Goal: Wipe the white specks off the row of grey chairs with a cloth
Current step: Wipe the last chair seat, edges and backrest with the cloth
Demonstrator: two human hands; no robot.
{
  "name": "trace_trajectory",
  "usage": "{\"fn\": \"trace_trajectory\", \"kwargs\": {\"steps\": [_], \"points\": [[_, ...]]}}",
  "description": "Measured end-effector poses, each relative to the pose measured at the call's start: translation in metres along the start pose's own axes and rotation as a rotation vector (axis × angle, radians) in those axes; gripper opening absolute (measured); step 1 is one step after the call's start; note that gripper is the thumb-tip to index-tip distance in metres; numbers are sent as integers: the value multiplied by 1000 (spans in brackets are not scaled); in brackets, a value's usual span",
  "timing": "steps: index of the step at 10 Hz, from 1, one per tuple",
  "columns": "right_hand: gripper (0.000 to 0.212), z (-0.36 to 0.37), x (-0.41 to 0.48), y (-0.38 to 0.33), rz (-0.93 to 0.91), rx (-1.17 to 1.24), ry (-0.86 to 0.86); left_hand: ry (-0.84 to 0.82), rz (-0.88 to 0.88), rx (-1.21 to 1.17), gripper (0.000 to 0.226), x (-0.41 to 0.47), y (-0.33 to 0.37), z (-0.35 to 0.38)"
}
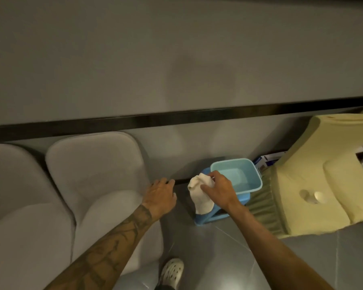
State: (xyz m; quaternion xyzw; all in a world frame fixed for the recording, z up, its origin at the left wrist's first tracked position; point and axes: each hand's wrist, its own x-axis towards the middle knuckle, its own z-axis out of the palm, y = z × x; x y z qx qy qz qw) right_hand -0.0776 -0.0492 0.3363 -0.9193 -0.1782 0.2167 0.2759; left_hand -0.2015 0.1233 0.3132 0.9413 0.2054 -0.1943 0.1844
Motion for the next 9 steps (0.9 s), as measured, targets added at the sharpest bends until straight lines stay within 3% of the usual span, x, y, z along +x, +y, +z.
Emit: {"fn": "trace_trajectory", "kwargs": {"steps": [4,9], "points": [[37,-55,174,150,7,-19,-53,-24,-211,-38,56,104,87,76],[47,105,327,353,165,-128,-228,-75,-267,-56,52,249,73,273]]}}
